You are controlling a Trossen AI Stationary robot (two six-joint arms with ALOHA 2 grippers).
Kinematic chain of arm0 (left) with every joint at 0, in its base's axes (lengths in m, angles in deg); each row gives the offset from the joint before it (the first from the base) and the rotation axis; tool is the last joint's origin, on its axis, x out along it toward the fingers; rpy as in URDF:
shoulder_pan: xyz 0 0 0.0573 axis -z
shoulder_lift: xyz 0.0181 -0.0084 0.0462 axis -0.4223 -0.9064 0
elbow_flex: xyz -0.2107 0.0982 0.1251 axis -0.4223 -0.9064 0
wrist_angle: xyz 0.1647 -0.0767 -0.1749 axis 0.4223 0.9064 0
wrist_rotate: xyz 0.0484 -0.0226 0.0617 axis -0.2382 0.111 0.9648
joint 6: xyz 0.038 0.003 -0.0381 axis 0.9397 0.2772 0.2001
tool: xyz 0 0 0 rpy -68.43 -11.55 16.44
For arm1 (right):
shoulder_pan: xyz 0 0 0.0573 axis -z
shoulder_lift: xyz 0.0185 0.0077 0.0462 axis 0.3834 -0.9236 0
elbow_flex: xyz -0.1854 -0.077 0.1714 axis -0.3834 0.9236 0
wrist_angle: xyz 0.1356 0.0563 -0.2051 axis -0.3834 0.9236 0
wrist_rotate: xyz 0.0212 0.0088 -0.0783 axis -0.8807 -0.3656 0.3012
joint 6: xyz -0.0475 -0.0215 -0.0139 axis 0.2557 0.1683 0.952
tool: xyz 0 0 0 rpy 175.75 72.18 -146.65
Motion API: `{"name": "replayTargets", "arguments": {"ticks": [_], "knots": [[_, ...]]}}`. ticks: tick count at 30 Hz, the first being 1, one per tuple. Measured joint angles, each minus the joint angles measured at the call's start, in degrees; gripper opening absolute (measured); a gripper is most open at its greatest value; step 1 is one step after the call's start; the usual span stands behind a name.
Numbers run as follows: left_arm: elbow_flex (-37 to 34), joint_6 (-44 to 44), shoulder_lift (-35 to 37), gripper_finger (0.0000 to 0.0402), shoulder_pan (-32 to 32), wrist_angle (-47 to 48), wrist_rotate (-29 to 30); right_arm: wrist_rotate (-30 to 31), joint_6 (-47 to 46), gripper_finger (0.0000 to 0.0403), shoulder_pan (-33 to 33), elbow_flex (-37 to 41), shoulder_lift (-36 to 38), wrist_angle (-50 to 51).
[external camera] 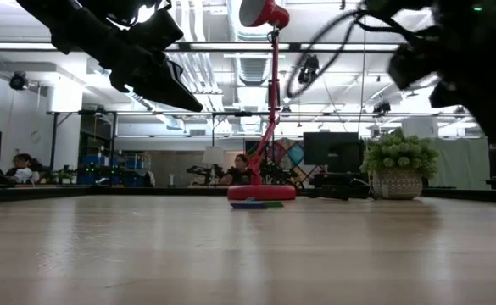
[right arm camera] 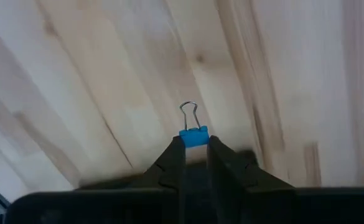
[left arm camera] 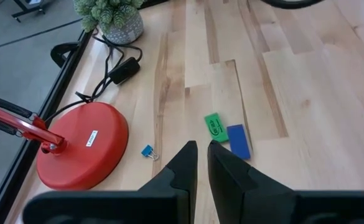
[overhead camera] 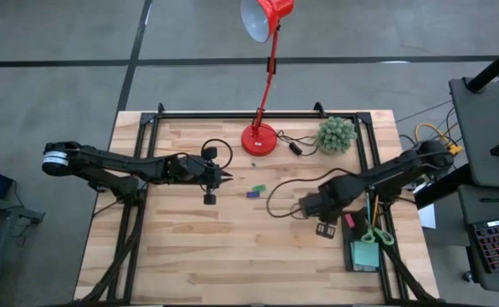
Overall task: Pick and place office supplies into organizer
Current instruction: Put the bottom blue binder clip into the black desk organizer, then put the green eraser into the black desk organizer
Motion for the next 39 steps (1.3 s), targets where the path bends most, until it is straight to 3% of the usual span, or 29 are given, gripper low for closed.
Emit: {"name": "replayTargets", "arguments": {"ticks": [17, 27, 39], "knots": [[-0.02, 0.00, 0.00, 0.0022, 0.00, 0.01, -0.02, -1.07, -21.43, 0.0044, -5.55, 12.48, 12.45, 5.82], [-0.02, 0.00, 0.00, 0.0022, 0.00, 0.03, -0.02, -3.49, -21.37, 0.0050, -5.55, 14.06, 11.66, 5.26], [-0.02, -0.04, 0.00, 0.0022, 0.02, 0.01, -0.02, -3.66, -21.44, 0.0106, -5.55, 14.06, 11.66, 5.50]]}}
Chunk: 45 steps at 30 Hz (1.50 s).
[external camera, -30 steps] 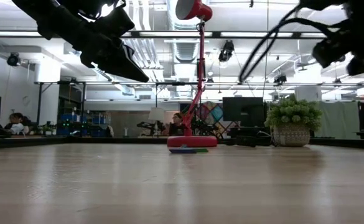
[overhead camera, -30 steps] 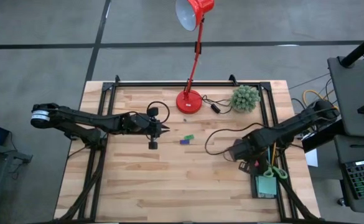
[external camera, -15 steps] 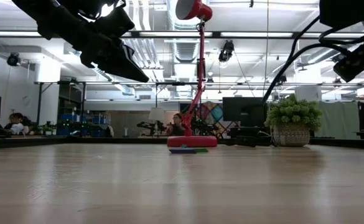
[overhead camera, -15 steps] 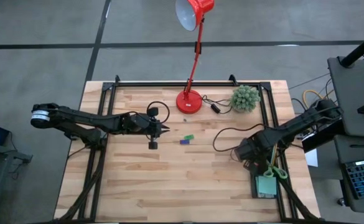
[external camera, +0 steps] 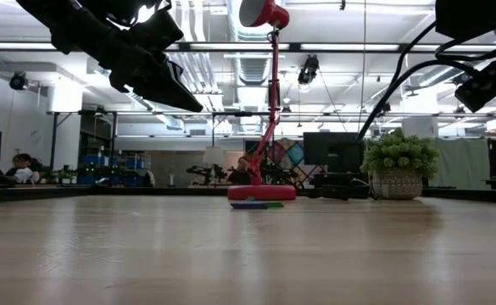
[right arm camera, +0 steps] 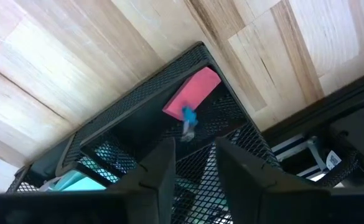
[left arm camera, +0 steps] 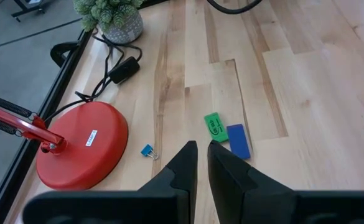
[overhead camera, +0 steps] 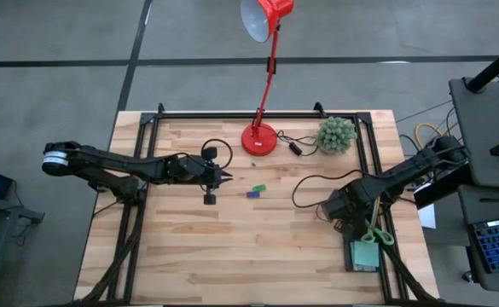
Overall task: Pick and place office supplies into organizer
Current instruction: Put the green eraser into the black desk organizer
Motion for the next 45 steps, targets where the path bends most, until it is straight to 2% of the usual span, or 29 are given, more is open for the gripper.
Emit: {"name": "replayTargets", "arguments": {"ticks": [8, 15, 20, 24, 26, 31, 37, 41, 45], "knots": [[0.00, 0.00, 0.00, 0.0022, 0.00, 0.00, 0.00, 2.84, -0.66, 0.0123, 0.04, 0.00, 0.00, -2.26], [0.00, 0.00, 0.00, 0.0022, 0.00, -0.11, 0.00, 8.59, 5.20, 0.0115, 0.07, -0.46, -0.02, -14.00], [0.00, 0.02, 0.00, 0.0022, 0.00, -0.20, 0.00, 15.69, 14.45, 0.0106, 1.18, -2.37, -0.02, -24.73], [0.00, 0.02, 0.00, 0.0022, 0.00, -0.31, 0.02, 24.50, 26.67, 0.0110, 2.73, -3.85, -0.04, -33.69], [0.00, 0.02, 0.00, 0.0022, 0.00, -0.46, 0.00, 26.52, 33.20, 0.0119, 4.18, -4.74, -0.49, -37.64], [0.07, 0.07, 0.00, 0.0022, 0.00, -0.46, 0.00, 25.79, 45.01, 0.0150, 9.36, -8.71, -4.69, -43.54], [0.09, 0.09, 0.00, 0.0022, 0.00, -0.46, 0.00, 18.00, 57.31, 0.0181, 16.92, -16.48, -15.53, -43.09], [0.09, 0.09, 0.00, 0.0022, -0.01, -0.42, 0.01, 12.71, 64.89, 0.0184, 21.05, -21.53, -23.09, -41.96], [0.09, 0.11, 0.00, 0.0022, -0.02, -0.28, 0.02, 12.21, 70.58, 0.0179, 24.03, -27.04, -29.93, -37.48]]}}
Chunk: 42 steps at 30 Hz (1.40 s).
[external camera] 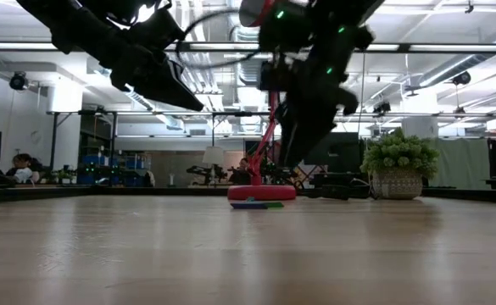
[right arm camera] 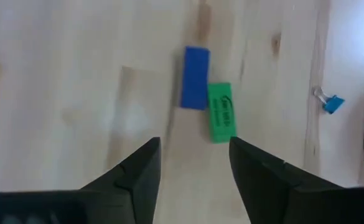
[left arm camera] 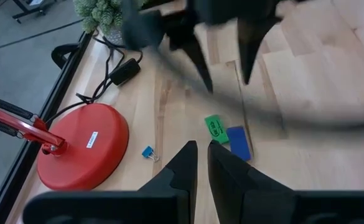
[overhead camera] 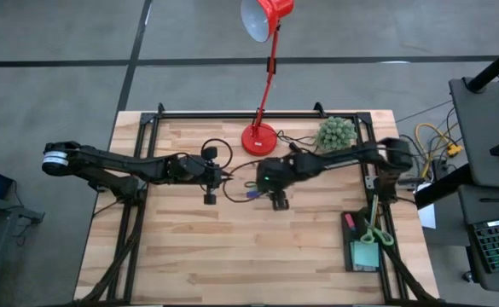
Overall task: Pick and place office supplies into organizer
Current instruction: Put the green eraser into the black desk organizer
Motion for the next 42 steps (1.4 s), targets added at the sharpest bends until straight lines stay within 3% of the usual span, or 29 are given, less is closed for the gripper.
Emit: {"name": "replayTargets", "arguments": {"ticks": [5, 12, 26, 30, 38, 42], "knots": [[-0.02, 0.02, 0.00, 0.0022, 0.00, 0.22, 0.02, -3.19, 3.61, 0.0178, 3.39, -6.43, -6.21, 6.48], [-0.04, 0.02, 0.00, 0.0022, 0.00, 0.32, 0.02, -6.00, 8.08, 0.0179, 5.98, -11.68, -12.13, 6.57], [-0.09, 0.04, 0.00, 0.0022, 0.00, 0.44, 0.02, -6.15, 13.48, 0.0172, 6.20, -12.84, -16.41, 6.74], [-0.09, 0.04, 0.00, 0.0022, 0.00, 0.35, 0.02, -6.17, 14.12, 0.0149, 6.46, -12.80, -16.41, 6.73], [-0.09, 0.03, 0.00, 0.0022, 0.00, 0.33, 0.04, -6.25, 15.85, 0.0063, 7.14, -12.65, -16.39, 7.45], [-0.09, 0.02, 0.00, 0.0022, 0.00, 0.32, 0.04, -6.24, 16.24, 0.0043, 7.14, -12.65, -16.32, 7.77]]}}
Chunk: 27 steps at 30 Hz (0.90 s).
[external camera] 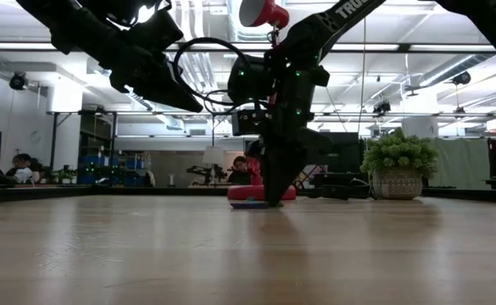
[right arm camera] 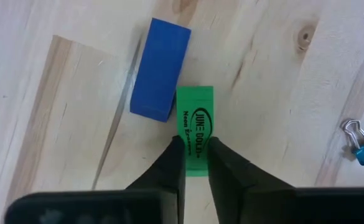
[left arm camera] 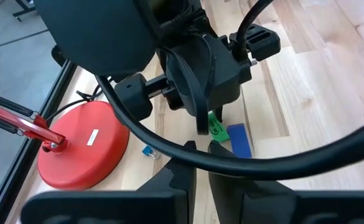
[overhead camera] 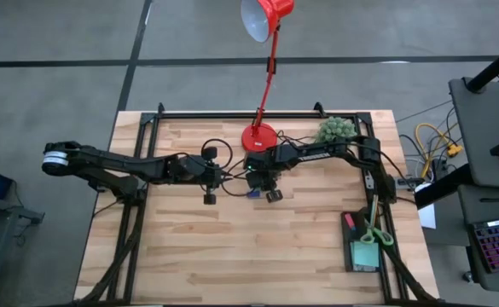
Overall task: Pick and place office supplies into organizer
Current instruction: Put the green eraser into the black desk organizer
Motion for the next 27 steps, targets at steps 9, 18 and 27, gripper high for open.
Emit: {"name": "replayTargets", "arguments": {"ticks": [9, 18, 27], "knots": [[0.00, 0.02, 0.00, 0.0022, 0.00, 0.04, -0.02, 0.09, -1.25, 0.0045, 0.00, 0.03, -0.02, 0.85], [0.00, 0.02, 0.00, 0.0022, 0.03, 2.90, -0.06, -3.86, -6.88, 0.0039, -0.02, -2.23, 0.35, 11.81], [0.00, 0.02, 0.01, 0.0022, 0.04, 3.01, -0.11, -4.38, -13.98, 0.0038, -2.36, -2.85, 3.78, 24.66]]}}
